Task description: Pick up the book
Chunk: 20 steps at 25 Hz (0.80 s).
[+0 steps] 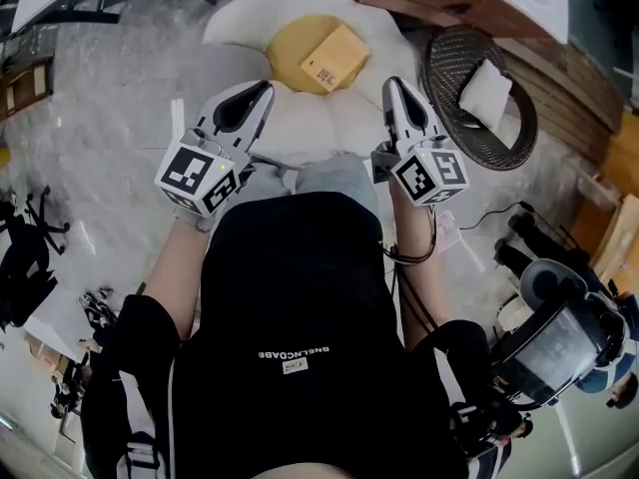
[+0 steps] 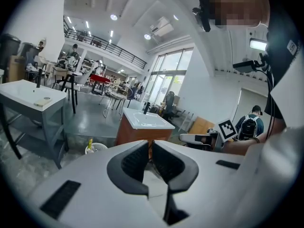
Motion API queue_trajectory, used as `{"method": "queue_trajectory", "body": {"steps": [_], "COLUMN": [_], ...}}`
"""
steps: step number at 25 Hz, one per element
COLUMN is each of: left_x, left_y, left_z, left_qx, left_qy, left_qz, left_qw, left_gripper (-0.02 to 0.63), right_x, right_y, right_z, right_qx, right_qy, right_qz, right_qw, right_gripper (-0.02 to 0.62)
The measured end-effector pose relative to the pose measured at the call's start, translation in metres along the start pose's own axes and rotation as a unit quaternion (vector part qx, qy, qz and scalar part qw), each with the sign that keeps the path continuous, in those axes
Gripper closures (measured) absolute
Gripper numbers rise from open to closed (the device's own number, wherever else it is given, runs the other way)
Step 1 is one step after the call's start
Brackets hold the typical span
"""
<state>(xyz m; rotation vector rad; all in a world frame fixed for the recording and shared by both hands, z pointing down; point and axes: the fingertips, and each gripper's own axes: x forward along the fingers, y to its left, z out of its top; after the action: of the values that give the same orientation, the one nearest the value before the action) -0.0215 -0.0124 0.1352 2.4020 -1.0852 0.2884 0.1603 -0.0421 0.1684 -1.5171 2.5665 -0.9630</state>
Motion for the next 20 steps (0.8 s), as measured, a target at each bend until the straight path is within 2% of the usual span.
{"method": "queue_trajectory", "body": {"steps": [11, 20], "left_x": [-0.001, 0.008], "left_y": [0.013, 0.027], "left_z": [-0.064, -0.114], "left_qx": [-0.024, -0.047], "left_qy": [0.034, 0.068], "left_qz": [0.030, 0.040], "left_qw": [0.9987, 0.9958], "left_gripper": [0.589, 0.589], "right_x": [0.013, 0.036], "right_y": [-0.061, -0.116], "right_z": [-0.055, -0.107], "right_qx": [0.073, 0.132], "right_qy": [0.031, 0.065], "right_qz": [-0.019, -0.036], "right_qw": [0.997, 0.988], "right_gripper": [0.571, 0.569]}}
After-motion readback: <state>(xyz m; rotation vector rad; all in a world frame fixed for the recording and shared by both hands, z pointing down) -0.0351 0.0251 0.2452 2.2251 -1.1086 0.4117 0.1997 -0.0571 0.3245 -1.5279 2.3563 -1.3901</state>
